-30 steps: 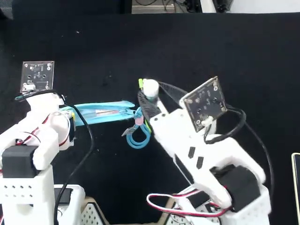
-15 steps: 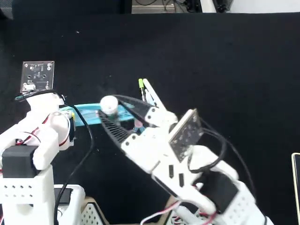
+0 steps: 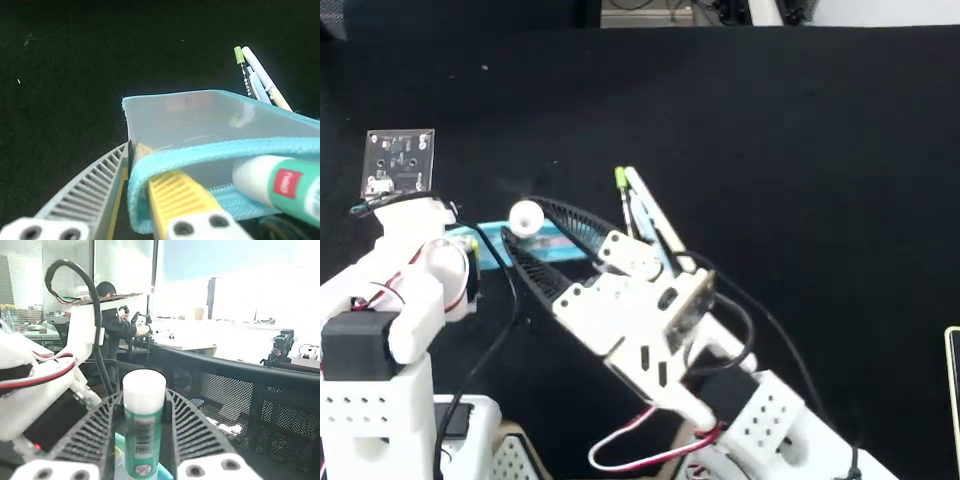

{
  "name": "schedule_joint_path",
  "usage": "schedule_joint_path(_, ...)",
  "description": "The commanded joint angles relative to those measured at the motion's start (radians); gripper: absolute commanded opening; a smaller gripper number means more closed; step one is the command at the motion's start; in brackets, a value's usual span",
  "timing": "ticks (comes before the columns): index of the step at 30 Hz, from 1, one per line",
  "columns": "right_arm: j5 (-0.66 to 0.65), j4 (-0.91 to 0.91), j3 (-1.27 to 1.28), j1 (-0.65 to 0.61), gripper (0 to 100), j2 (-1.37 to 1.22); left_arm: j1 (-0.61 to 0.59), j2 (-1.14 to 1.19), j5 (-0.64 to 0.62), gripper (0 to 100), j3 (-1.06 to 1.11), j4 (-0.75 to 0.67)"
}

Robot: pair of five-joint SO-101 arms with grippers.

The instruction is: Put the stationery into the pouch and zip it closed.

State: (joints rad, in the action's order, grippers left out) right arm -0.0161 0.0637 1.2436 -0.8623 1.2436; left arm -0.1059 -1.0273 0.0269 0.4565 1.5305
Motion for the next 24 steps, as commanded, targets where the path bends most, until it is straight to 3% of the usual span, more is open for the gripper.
schedule_joint_path(1, -0.005, 0.029, 0.005, -0.003, 1.1, 0.012, 0.002, 0.003, -0.005, 3, 0.004, -0.008)
schedule_joint_path(10, -0.189, 0.028, 0.119, -0.003, 1.5, 0.012, 0.002, 0.003, -0.005, 3, 0.002, -0.008)
schedule_joint_path(13, -0.186, -0.009, 0.090, -0.003, 10.8, 0.012, 0.002, 0.003, -0.005, 3, 0.002, -0.008)
schedule_joint_path(16, -0.184, -0.175, -0.002, -0.008, 20.8, 0.012, 0.002, 0.003, -0.005, 3, 0.005, -0.009)
schedule_joint_path(24, -0.184, -0.721, -0.426, 0.000, 16.5, 0.022, 0.002, 0.003, -0.005, 3, 0.005, -0.009)
